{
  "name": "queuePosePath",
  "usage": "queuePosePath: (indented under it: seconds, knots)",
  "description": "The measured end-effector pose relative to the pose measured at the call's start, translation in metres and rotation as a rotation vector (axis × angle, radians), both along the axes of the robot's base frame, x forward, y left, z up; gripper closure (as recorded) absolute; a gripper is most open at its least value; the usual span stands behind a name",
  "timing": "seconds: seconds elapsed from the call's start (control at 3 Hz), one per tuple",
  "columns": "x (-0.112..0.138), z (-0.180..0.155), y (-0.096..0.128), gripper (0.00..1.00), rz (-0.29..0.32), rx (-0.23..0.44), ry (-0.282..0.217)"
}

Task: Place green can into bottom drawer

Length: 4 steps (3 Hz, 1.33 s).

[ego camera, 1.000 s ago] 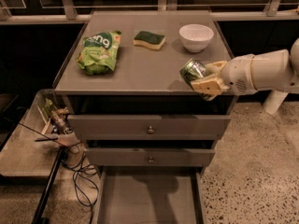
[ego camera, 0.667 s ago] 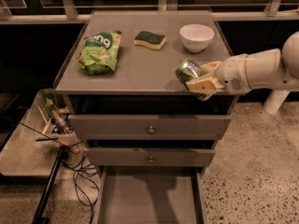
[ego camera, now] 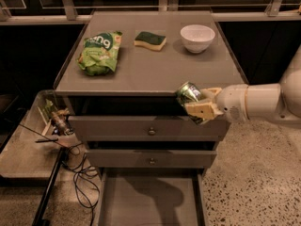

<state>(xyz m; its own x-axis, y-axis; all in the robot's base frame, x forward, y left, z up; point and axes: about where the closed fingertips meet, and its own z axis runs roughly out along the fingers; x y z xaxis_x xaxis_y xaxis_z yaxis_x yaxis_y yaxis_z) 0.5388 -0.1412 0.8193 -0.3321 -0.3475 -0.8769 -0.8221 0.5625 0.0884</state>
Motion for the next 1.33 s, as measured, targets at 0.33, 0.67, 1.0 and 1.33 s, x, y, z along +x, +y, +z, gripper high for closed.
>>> queuePosePath:
  seconds: [0.33, 0.67, 1.0, 1.33]
  knots:
    - [-0.034, -0.018, 0.002, 1.00, -0.065, 0.060, 0.048]
    - [-0.065, -0.041, 0.014, 1.00, -0.092, 0.070, 0.094]
    - [-0.085, -0.090, 0.032, 1.00, -0.085, 0.063, 0.169]
    - [-0.087, -0.089, 0.033, 1.00, -0.081, 0.059, 0.164]
